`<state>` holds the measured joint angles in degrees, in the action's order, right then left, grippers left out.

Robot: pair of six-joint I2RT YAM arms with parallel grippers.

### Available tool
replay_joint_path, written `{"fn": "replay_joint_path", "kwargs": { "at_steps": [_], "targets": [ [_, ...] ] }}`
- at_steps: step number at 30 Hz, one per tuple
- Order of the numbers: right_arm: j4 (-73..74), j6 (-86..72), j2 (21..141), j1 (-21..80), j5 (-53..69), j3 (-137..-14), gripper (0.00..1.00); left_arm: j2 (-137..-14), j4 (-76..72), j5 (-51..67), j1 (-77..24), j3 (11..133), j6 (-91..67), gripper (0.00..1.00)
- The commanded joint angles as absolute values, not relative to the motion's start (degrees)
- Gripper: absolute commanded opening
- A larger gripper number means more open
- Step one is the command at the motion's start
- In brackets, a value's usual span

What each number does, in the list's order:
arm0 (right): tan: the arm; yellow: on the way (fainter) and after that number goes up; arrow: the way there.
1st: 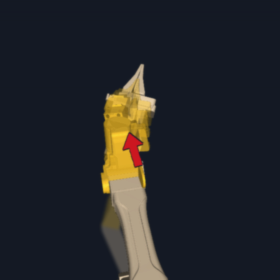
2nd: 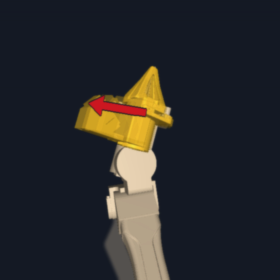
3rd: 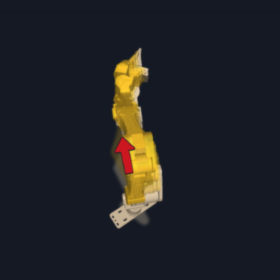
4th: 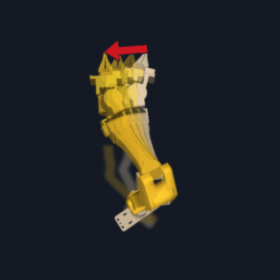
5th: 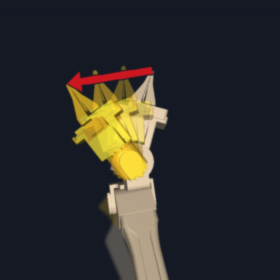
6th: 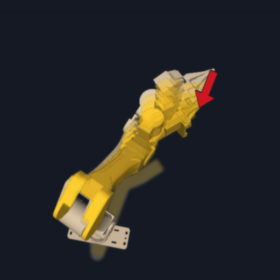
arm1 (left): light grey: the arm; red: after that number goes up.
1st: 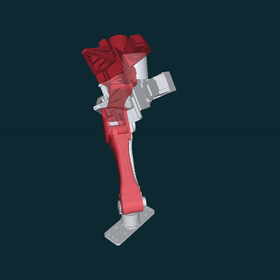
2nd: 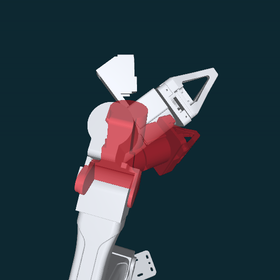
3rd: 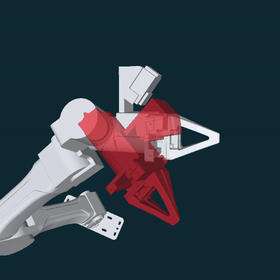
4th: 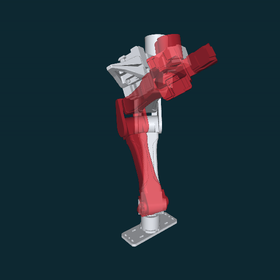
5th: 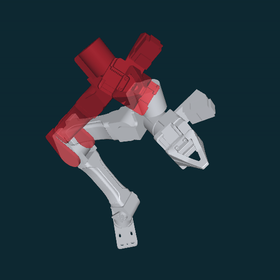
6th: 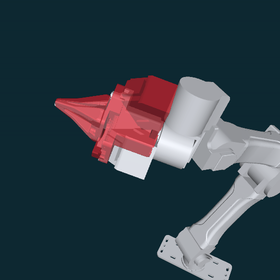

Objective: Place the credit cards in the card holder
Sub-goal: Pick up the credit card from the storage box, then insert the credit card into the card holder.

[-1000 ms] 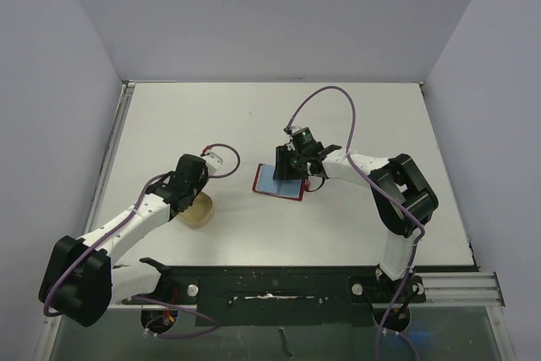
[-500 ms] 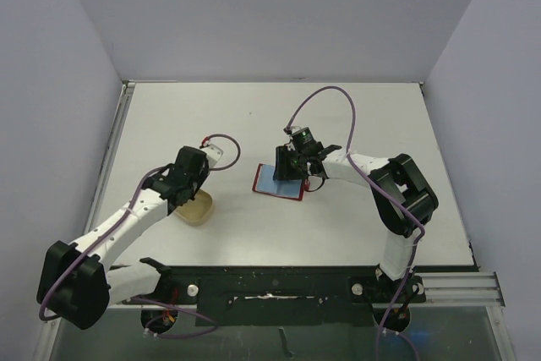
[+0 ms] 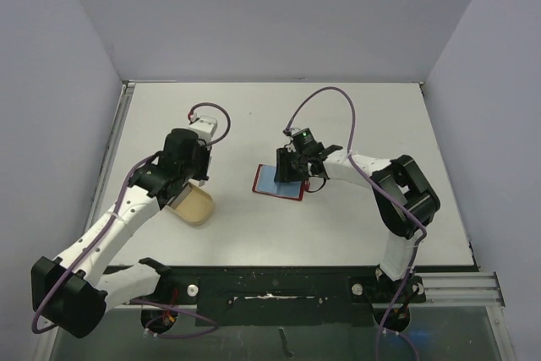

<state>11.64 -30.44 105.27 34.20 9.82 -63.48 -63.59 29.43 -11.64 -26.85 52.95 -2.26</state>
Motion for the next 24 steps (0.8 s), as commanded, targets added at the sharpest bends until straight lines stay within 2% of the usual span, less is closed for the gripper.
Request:
{"fn": "replay_joint_path", "kwargs": {
  "at_steps": [1, 5, 9, 19, 24],
  "targets": [
    [12.56, -29.63, 98.89, 33.38, 11.03, -62.49, 0.44, -61.84, 18.55, 0.51, -26.81, 53.70, -13.85, 0.00],
    [13.79, -29.24, 96.50, 31.20, 10.30, -62.23, 0.43, -61.65, 5.77, 9.39, -26.74, 49.27, -21.63, 0.00],
    [14.41, -28.83, 95.71, 28.95, 9.80, -61.66, 0.38, -65.05, -4.07, 15.79, -26.80, 47.25, -27.11, 0.00],
    [13.98, -28.97, 95.14, 27.19, 6.99, -58.86, 0.32, -82.11, -8.70, 28.99, -26.20, 53.37, -29.49, 0.00],
    [13.02, -28.68, 96.67, 27.03, 7.13, -57.90, 0.30, -90.19, -8.89, 31.95, -26.19, 56.45, -30.07, 0.00]
  ]
}}
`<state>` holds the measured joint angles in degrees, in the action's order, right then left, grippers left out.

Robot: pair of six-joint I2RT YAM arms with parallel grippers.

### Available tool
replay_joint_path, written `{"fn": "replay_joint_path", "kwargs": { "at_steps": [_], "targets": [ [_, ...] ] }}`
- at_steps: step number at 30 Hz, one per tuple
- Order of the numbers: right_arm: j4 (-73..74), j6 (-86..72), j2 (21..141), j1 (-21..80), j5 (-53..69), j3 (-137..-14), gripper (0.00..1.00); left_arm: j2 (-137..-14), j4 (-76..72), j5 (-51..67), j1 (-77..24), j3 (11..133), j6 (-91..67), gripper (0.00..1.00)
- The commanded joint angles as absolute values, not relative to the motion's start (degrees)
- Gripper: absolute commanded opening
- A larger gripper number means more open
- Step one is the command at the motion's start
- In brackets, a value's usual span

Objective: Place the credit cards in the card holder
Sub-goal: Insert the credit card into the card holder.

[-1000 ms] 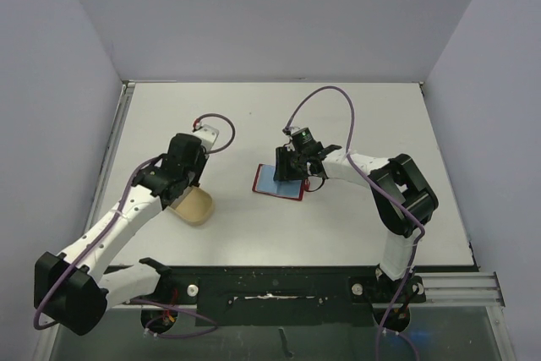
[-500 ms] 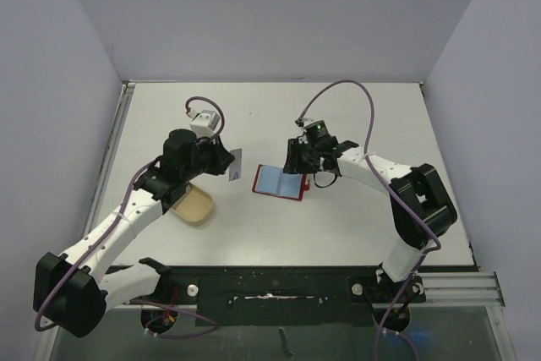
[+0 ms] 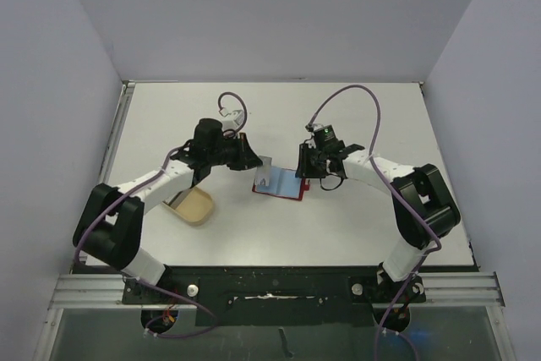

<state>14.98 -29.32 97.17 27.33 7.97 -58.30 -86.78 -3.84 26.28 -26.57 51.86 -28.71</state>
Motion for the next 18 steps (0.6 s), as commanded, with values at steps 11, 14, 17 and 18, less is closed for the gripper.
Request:
{"fn": "replay_joint_path", "kwargs": {
  "at_steps": [11, 14, 17, 18],
  "targets": [
    [10.69, -23.93, 99.14, 27.06, 7.30, -56.43, 0.24, -100.27, -8.90, 37.46, -26.19, 59.97, -30.08, 0.00],
    [9.80, -22.73, 99.74, 27.45, 7.67, -56.34, 0.24, -101.64, -8.34, 37.40, -26.19, 59.94, -29.44, 0.00],
    [8.75, -21.72, 100.52, 28.39, 7.96, -56.34, 0.24, -102.81, -8.20, 37.07, -25.95, 60.13, -29.53, 0.00],
    [8.30, -21.44, 100.85, 28.72, 8.14, -56.29, 0.24, -103.03, -8.18, 37.13, -25.93, 60.27, -29.73, 0.00]
  ]
}}
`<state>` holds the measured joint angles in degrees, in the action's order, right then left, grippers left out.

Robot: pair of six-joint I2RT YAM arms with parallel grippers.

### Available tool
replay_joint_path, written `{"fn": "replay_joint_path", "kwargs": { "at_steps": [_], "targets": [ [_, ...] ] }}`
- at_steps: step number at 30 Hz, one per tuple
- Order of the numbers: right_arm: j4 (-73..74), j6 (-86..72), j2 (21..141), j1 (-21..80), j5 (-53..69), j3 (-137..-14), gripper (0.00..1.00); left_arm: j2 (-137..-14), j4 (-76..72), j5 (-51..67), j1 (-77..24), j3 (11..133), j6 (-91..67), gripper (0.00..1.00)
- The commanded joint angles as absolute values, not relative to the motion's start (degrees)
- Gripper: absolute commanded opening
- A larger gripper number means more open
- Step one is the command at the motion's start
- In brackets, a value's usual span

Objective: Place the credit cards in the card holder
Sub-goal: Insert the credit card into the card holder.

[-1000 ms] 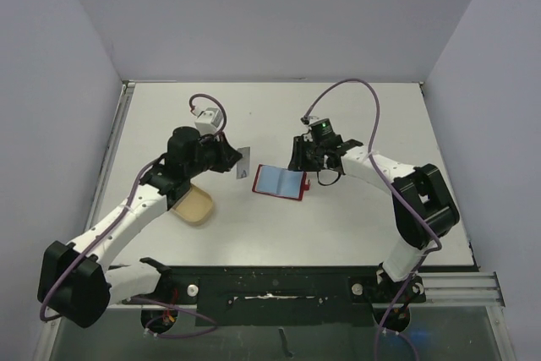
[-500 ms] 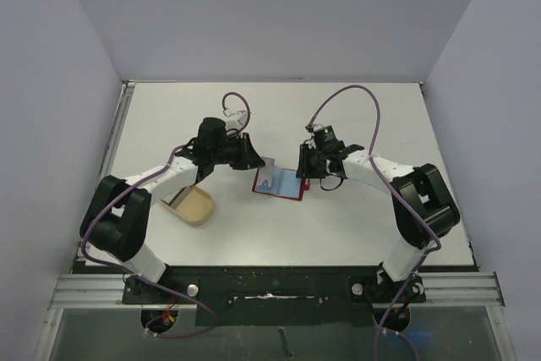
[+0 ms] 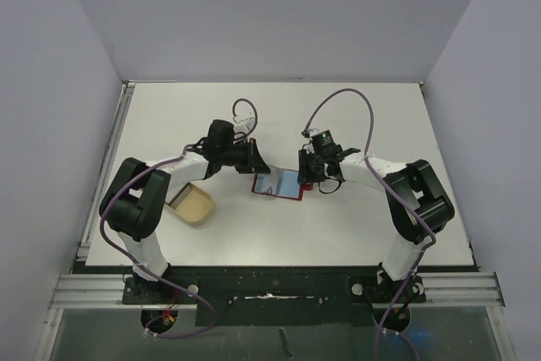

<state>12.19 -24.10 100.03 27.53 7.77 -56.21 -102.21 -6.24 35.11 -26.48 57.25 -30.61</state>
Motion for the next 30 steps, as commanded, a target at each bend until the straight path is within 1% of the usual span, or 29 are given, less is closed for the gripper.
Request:
{"fn": "replay_joint_path", "kwargs": {
  "at_steps": [1, 6, 14, 19, 22, 30],
  "targets": [
    [7.64, -21.18, 101.05, 29.12, 8.54, -56.15, 0.24, -103.31, -8.24, 37.31, -25.93, 60.43, -29.83, 0.00],
    [5.45, -21.05, 101.69, 30.44, 9.56, -55.37, 0.24, -105.05, -4.51, 37.48, -25.91, 62.52, -28.87, 0.00],
    [4.82, -20.48, 100.79, 30.60, 8.64, -54.84, 0.24, -107.91, 2.17, 32.99, -25.71, 65.20, -28.51, 0.00],
    [4.46, -21.04, 100.55, 30.58, 8.17, -54.37, 0.24, -107.90, 2.33, 32.09, -24.87, 64.59, -30.74, 0.00],
    [4.36, -21.18, 100.50, 30.60, 7.84, -54.25, 0.24, -108.25, 1.63, 34.29, -24.00, 64.05, -31.85, 0.00],
    [4.40, -21.29, 100.37, 30.65, 7.40, -54.49, 0.24, -109.66, 1.89, 35.63, -23.38, 64.30, -32.63, 0.00]
  ]
}}
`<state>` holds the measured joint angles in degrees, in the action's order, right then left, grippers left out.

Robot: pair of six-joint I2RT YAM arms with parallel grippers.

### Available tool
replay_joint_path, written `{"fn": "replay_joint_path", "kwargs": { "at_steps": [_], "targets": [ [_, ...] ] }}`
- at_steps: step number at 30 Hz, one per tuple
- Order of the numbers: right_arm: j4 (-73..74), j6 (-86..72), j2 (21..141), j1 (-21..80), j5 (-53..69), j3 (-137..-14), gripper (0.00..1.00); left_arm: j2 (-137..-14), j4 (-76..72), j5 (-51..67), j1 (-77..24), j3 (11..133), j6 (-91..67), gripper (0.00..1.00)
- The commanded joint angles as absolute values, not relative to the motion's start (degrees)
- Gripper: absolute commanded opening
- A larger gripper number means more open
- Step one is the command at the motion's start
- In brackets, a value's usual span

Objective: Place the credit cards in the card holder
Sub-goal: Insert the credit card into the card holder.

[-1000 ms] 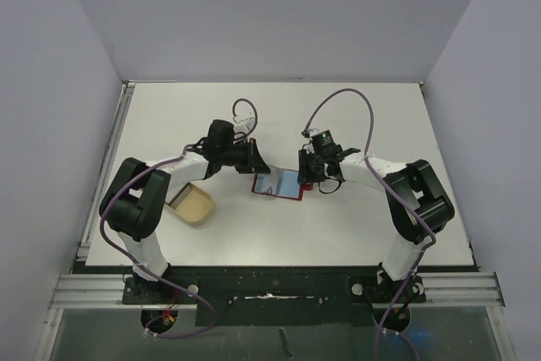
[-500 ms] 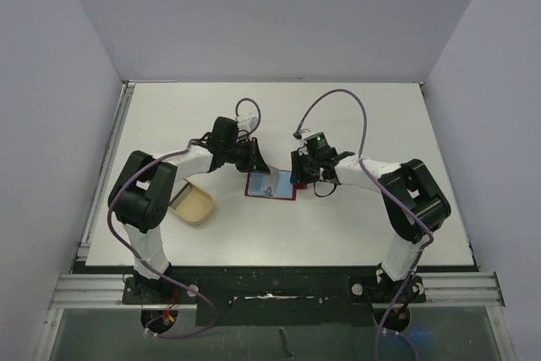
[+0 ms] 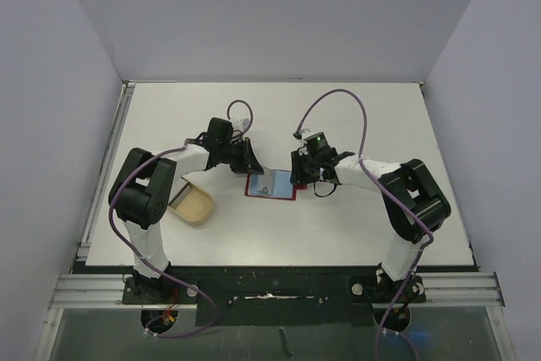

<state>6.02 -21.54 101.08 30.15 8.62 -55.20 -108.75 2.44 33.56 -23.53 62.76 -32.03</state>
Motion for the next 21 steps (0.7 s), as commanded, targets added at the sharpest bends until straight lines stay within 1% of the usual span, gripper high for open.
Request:
{"fn": "replay_joint_path", "kwargs": {
  "at_steps": [1, 13, 21],
  "targets": [
    [4.39, -21.27, 100.25, 30.60, 7.34, -54.46, 0.24, -109.87, 1.81, 36.01, -23.38, 64.36, -32.75, 0.00],
    [4.24, -21.62, 100.17, 30.68, 6.55, -54.10, 0.24, -107.09, 3.31, 35.73, -23.46, 64.96, -33.47, 0.00],
    [4.03, -21.97, 100.54, 30.67, 6.69, -54.23, 0.24, -106.50, 3.69, 37.74, -23.55, 66.39, -33.30, 0.00]
  ]
}}
